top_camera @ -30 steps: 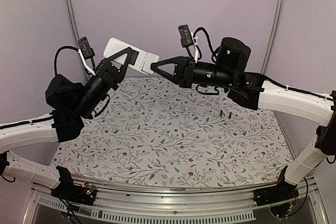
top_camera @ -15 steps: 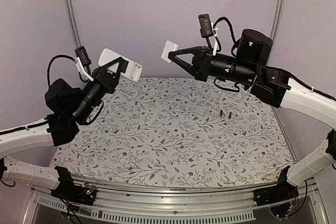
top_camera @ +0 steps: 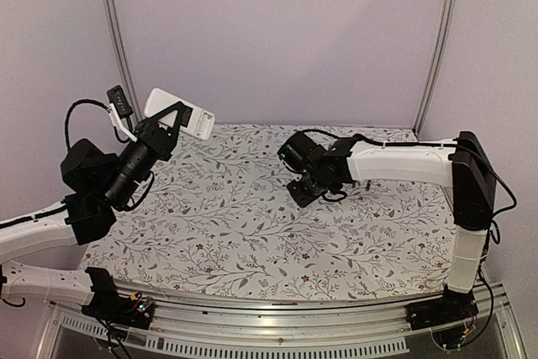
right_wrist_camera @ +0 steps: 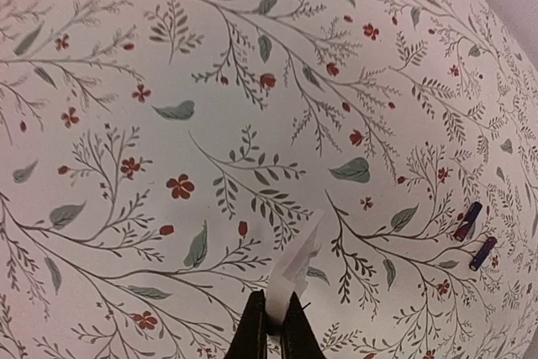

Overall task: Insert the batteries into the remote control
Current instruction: Place the battery cover at the center of the board, then pass from the left arm to the right

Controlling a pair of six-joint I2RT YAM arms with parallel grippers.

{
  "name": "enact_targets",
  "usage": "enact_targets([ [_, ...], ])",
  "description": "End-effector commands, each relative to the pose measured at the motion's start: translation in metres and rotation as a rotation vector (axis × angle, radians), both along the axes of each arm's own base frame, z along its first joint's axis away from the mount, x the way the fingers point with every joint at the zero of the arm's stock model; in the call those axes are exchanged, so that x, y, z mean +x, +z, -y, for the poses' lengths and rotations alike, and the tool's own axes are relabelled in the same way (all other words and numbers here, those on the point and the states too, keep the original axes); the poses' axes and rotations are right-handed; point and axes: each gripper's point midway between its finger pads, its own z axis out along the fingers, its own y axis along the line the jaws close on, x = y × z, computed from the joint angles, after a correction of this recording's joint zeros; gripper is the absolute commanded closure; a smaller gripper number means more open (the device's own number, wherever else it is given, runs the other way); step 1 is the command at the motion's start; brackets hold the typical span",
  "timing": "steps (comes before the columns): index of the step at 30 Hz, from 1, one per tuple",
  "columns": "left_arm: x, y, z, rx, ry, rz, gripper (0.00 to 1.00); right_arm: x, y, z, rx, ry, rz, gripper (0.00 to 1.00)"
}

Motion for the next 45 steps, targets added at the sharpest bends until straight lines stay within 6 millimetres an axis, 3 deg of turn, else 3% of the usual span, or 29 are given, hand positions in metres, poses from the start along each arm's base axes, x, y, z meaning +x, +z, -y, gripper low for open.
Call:
enact_targets([
  [1,0.001,-0.006,-0.009,0.022,0.033,-0.004,1.00,-0.019,-0.081,0.052,-0.375,-0.051,-0.178,1.00],
  [4,0.001,-0.006,-0.011,0.028,0.043,-0.002,1.00,-0.028,-0.114,0.065,-0.473,-0.052,-0.247,1.00],
  [10,0.003,-0.006,-0.013,0.037,0.057,0.001,1.00,-0.037,-0.132,0.075,-0.514,-0.055,-0.301,0.98],
  [16,0.003,-0.004,-0.012,0.032,0.053,0.005,1.00,-0.041,-0.137,0.077,-0.516,-0.042,-0.342,0.72],
  [20,0.003,-0.006,-0.012,0.032,0.048,0.001,1.00,-0.044,-0.130,0.065,-0.450,-0.012,-0.362,0.53],
  [24,0.002,-0.007,-0.011,0.032,0.040,0.001,1.00,-0.027,-0.079,0.037,-0.279,0.024,-0.244,0.40],
  [26,0.002,-0.006,-0.008,0.028,0.025,0.003,1.00,-0.014,-0.025,0.020,-0.146,0.044,-0.108,0.28],
  [27,0.002,-0.006,-0.006,0.028,0.017,0.001,1.00,-0.009,0.007,0.010,-0.066,0.065,-0.030,0.17],
  [28,0.002,-0.007,-0.004,0.030,0.010,0.000,1.00,-0.009,0.047,0.000,0.025,0.106,0.060,0.08],
  [29,0.003,-0.008,-0.002,0.030,0.006,-0.004,1.00,-0.013,0.071,-0.012,0.106,0.156,0.123,0.02],
  [30,0.004,-0.008,-0.001,0.028,0.002,-0.009,1.00,-0.023,0.103,-0.026,0.189,0.246,0.211,0.01],
  [31,0.004,-0.008,0.001,0.025,-0.007,-0.008,1.00,-0.038,0.122,-0.040,0.261,0.346,0.272,0.01],
  [32,0.004,-0.007,0.004,0.025,-0.018,-0.009,1.00,-0.058,0.159,-0.049,0.336,0.467,0.392,0.01],
  [33,0.003,-0.006,0.005,0.024,-0.029,-0.005,1.00,-0.076,0.177,-0.058,0.403,0.566,0.472,0.01],
  [35,0.001,-0.004,0.009,0.026,-0.048,-0.001,1.00,-0.108,0.229,-0.061,0.520,0.733,0.700,0.01],
  [37,0.001,-0.005,0.011,0.029,-0.058,-0.001,1.00,-0.121,0.250,-0.063,0.576,0.795,0.796,0.01],
  [39,0.002,-0.007,0.016,0.034,-0.075,-0.007,1.00,-0.120,0.266,-0.075,0.593,0.820,0.828,0.01],
  [41,0.002,-0.008,0.020,0.030,-0.094,-0.018,1.00,-0.118,0.265,-0.093,0.576,0.853,0.833,0.01],
  [45,0.002,-0.009,0.027,0.030,-0.125,-0.025,1.00,-0.127,0.246,-0.126,0.481,0.940,0.889,0.01],
])
